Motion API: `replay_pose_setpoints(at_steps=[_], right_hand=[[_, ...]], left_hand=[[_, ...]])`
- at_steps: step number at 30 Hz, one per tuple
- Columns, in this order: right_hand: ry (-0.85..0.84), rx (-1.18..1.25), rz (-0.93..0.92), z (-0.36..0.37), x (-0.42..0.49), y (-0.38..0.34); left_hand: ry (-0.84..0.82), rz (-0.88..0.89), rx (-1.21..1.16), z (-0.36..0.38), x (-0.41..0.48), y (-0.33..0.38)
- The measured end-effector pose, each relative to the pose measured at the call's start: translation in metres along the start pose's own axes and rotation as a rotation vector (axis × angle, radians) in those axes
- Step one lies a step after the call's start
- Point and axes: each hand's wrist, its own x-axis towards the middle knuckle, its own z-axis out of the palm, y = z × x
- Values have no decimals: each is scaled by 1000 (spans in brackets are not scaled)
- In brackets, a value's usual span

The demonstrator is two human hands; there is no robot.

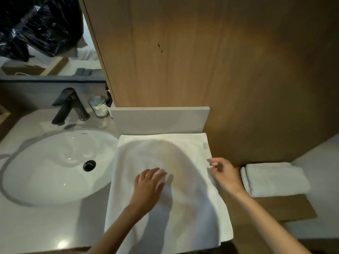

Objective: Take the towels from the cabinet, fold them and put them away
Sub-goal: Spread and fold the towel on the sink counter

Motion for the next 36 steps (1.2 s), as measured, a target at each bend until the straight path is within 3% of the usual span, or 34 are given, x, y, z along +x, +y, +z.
replay_pose_setpoints(at_steps=[4,9,13,15,17,19,21,24,27,29,32,36], right_hand=[[-39,-9,123,-7,-54,19],[-126,-21,307,3,-103,28],[-219,134,412,9,-124,15],[-205,179,404,10,-128,8],[-55,189,335,14,-130,1],[162,136,165,21,-134,-13],[230,-84,-35,31,-139,-28],[-12,-461,-219,48,-145,-37],[-280,-375,-95,56,-151,-35],[-284,-238,-29,59,-151,-26],[-193,-227,5,57,-152,-19],[-215,-262,66,54,-154,-23]], left_hand=[[-219,-47,116,17,-38,13],[-270,-45,173,21,-56,12],[-310,-53,165,19,-54,10],[-333,-58,172,16,-52,12],[-338,-55,176,15,-51,11],[-337,-50,181,15,-50,7],[-345,-36,215,15,-49,3],[-364,-26,215,14,-47,-1],[-382,-36,205,13,-45,-2],[-378,-30,209,14,-45,-3],[-357,-15,207,15,-45,-4],[-380,-24,197,15,-43,-5]])
